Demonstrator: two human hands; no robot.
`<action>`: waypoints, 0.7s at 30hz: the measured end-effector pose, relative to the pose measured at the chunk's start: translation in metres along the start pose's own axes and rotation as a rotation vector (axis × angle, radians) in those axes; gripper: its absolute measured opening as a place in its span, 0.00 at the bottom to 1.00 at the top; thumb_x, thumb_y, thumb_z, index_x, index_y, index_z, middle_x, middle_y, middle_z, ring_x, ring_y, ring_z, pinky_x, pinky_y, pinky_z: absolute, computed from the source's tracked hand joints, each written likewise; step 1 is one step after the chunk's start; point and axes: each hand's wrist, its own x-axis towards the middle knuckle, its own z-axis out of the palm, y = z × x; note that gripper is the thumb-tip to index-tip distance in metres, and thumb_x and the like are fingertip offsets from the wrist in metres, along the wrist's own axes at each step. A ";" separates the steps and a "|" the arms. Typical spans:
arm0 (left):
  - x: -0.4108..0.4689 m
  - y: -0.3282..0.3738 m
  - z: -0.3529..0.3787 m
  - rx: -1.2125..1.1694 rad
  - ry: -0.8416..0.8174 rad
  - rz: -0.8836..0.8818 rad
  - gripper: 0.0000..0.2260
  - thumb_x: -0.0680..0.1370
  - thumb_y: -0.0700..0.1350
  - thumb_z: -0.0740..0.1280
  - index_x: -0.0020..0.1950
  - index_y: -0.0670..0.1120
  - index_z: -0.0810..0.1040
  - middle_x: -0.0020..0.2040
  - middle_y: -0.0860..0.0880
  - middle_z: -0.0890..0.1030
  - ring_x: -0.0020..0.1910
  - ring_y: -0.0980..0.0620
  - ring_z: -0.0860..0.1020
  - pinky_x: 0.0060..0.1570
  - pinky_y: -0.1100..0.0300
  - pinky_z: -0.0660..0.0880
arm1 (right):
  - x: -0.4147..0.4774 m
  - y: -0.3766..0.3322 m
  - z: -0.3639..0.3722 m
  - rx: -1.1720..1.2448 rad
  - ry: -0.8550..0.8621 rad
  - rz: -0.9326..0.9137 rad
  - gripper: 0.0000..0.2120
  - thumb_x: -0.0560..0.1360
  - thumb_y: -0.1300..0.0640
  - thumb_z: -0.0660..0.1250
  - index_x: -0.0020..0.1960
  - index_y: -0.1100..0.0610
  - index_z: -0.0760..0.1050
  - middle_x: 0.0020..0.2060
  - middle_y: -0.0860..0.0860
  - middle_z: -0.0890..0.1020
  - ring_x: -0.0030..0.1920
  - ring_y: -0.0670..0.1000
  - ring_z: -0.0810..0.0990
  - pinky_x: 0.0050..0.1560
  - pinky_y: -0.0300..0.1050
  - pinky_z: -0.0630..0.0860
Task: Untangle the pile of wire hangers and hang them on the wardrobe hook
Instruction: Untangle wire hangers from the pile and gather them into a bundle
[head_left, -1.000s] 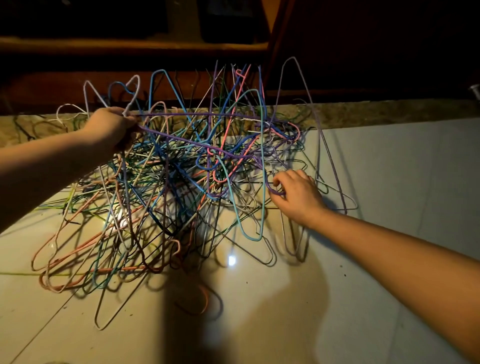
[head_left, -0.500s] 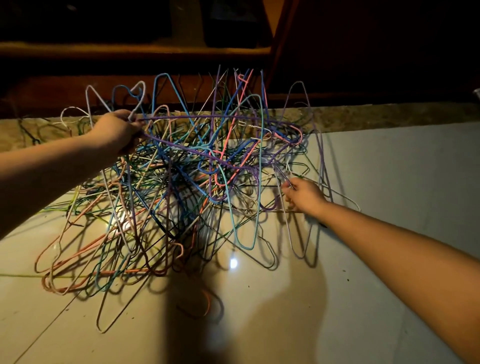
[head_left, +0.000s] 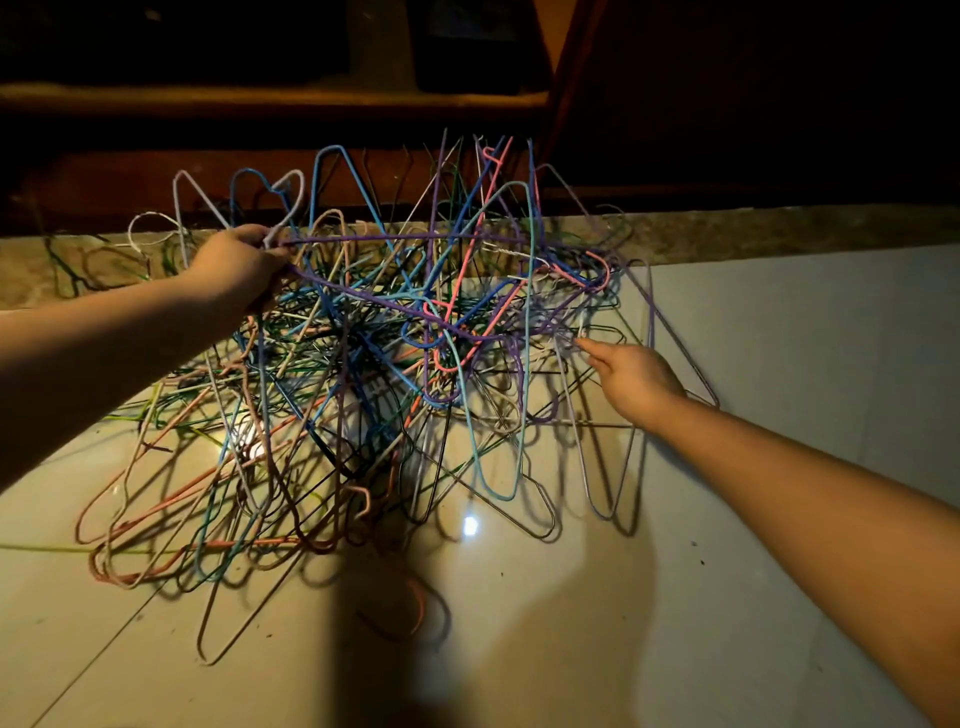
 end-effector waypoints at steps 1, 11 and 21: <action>-0.001 -0.001 0.000 0.001 0.001 -0.004 0.06 0.81 0.39 0.58 0.55 0.46 0.72 0.37 0.49 0.72 0.31 0.55 0.66 0.29 0.64 0.64 | 0.000 0.001 0.001 -0.039 -0.009 -0.012 0.17 0.81 0.51 0.54 0.67 0.40 0.69 0.58 0.56 0.80 0.51 0.58 0.79 0.50 0.47 0.77; -0.005 -0.001 0.008 0.024 -0.012 0.000 0.06 0.80 0.39 0.59 0.54 0.47 0.72 0.37 0.49 0.73 0.31 0.56 0.66 0.27 0.66 0.63 | 0.000 0.045 -0.038 -0.196 0.191 0.052 0.19 0.79 0.60 0.55 0.66 0.48 0.72 0.55 0.58 0.78 0.49 0.62 0.78 0.46 0.50 0.75; 0.001 -0.006 0.006 0.050 -0.020 0.029 0.05 0.80 0.38 0.59 0.52 0.45 0.74 0.37 0.46 0.73 0.29 0.53 0.65 0.22 0.66 0.64 | 0.002 0.026 -0.020 0.351 0.179 0.165 0.16 0.79 0.62 0.58 0.64 0.55 0.75 0.54 0.58 0.80 0.52 0.59 0.78 0.53 0.47 0.74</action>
